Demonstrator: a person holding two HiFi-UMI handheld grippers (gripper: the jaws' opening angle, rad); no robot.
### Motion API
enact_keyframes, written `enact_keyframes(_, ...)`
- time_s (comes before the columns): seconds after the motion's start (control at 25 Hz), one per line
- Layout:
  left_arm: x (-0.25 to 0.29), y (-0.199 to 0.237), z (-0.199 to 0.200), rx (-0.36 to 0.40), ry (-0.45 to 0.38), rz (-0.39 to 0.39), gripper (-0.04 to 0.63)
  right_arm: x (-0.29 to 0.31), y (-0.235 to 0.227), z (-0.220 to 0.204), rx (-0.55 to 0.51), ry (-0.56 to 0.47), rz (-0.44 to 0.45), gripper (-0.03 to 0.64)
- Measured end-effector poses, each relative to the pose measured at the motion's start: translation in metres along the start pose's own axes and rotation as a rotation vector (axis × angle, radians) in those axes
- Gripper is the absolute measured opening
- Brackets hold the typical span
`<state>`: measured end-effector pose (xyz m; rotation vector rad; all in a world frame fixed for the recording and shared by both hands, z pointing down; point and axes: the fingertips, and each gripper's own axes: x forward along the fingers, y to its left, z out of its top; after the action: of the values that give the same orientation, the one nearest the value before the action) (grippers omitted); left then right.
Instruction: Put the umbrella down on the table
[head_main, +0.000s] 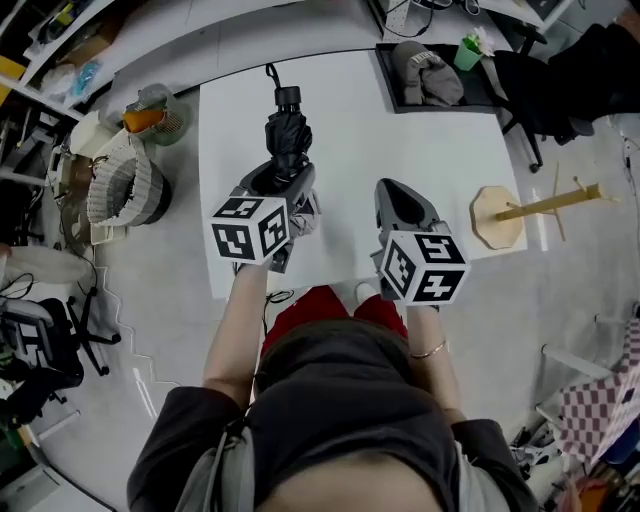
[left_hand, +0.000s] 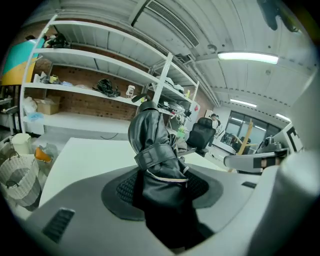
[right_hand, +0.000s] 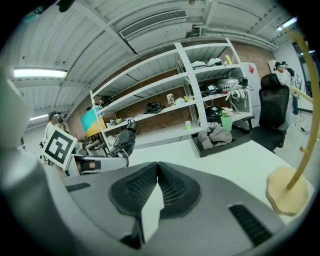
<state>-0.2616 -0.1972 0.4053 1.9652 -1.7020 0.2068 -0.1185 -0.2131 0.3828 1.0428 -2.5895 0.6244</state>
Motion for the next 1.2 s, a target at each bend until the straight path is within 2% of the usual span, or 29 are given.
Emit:
enact_keyframes(0.36,0.039,-0.01,-0.026,0.06,0.145,-0.157,0.213,-0.004,-0.009,-0.024,0.072,0.021,-0.143,0.02)
enact_keyframes(0.6,0.056,-0.013,-0.047,0.084,0.226,-0.223,0.212,0.0,-0.011,-0.046,0.113,0.063,-0.207,0.02)
enact_keyframes(1.2,0.082,-0.024,-0.086,0.142,0.39,-0.31,0.213,0.001,-0.016,-0.065,0.178,0.085,-0.294,0.02)
